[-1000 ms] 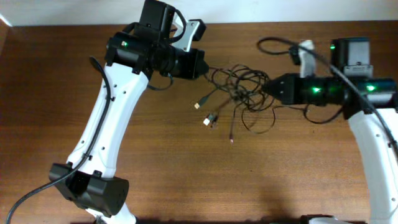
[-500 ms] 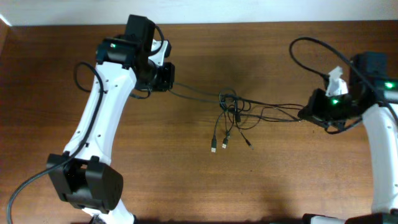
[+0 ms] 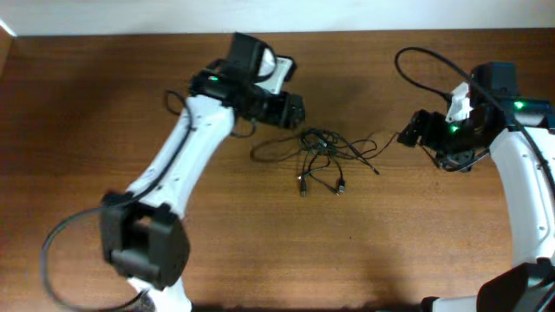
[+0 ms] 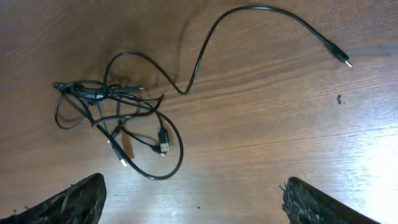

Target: Untangle cables

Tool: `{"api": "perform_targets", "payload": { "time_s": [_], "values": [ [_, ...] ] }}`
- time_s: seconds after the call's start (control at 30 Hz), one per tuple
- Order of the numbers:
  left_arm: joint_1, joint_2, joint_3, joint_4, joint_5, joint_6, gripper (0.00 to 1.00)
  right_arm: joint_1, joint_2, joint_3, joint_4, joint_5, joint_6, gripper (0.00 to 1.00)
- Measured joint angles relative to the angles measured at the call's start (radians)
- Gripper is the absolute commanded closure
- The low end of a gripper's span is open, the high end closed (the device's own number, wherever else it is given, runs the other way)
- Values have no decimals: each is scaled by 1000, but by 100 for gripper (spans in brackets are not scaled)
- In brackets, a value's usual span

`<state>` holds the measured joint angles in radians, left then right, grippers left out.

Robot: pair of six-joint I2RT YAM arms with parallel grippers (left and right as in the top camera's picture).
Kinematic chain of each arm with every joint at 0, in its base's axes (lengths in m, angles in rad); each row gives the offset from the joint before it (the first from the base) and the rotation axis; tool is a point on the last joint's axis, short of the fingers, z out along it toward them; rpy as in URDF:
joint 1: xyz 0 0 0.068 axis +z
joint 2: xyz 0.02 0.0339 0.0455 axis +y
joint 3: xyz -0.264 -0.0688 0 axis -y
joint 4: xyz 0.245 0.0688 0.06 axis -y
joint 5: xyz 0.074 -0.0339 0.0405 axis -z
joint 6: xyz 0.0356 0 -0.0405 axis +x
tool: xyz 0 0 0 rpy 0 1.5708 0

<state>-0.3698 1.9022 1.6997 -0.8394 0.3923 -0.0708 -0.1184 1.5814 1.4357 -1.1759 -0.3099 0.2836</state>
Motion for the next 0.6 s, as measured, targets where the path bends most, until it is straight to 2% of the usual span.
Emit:
{"api": "perform_targets", "payload": {
  "time_s": [0.03,0.1,0.17,0.3,0.5,0.57,0.6],
  "values": [
    [-24,40,0,27,-3,-6,55,0,0,0,2,0,-3,8],
    [-74,153,0,55,-60,-95,69,0,0,0,2,0,-7,8],
    [-103,232,-2,39,-129,-190,70,0,0,0,2,0,-20,8],
    [-106,240,-4,50,-229,-278,60,0,0,0,2,7,-31,8],
    [-127,314,-6,177,-217,-293,62,0,0,0,-13,27,-34,7],
    [-144,316,-6,185,-214,-293,66,0,0,0,-24,35,-33,7],
    [-151,330,-5,199,-213,-294,72,0,0,0,-29,40,-33,7]
  ]
}}
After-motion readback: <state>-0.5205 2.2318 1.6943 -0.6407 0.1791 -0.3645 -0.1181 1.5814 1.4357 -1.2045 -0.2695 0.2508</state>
